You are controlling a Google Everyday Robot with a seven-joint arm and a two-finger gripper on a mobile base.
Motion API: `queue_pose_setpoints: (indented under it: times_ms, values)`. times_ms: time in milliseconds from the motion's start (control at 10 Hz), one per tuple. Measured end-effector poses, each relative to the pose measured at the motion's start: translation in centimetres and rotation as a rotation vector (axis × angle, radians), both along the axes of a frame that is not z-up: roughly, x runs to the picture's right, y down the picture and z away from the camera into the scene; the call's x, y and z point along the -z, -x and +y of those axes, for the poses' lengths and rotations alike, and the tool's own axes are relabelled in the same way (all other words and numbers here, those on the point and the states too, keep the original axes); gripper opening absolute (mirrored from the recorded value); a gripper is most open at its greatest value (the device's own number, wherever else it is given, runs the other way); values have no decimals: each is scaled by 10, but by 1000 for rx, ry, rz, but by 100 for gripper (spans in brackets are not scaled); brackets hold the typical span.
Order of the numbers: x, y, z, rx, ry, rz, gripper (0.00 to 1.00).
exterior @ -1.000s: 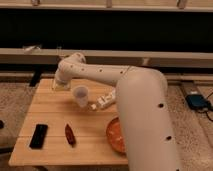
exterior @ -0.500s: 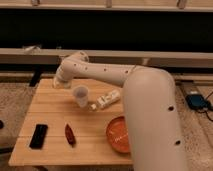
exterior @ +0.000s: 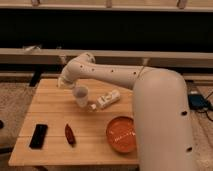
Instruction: Place the white sponge in the ceramic cup
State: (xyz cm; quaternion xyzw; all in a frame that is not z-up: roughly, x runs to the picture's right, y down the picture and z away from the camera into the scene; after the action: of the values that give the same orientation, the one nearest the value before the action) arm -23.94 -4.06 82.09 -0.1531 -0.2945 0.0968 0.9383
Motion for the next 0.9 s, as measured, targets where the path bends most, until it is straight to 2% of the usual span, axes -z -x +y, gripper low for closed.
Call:
queue_pose_setpoints:
  times_ms: [600, 700, 900]
  values:
    - [-12, -36, 15, -82, 50, 21, 1]
    - [-13, -37, 15, -88, 53, 21, 5]
    - [-12, -38, 17, -109, 60, 23, 27]
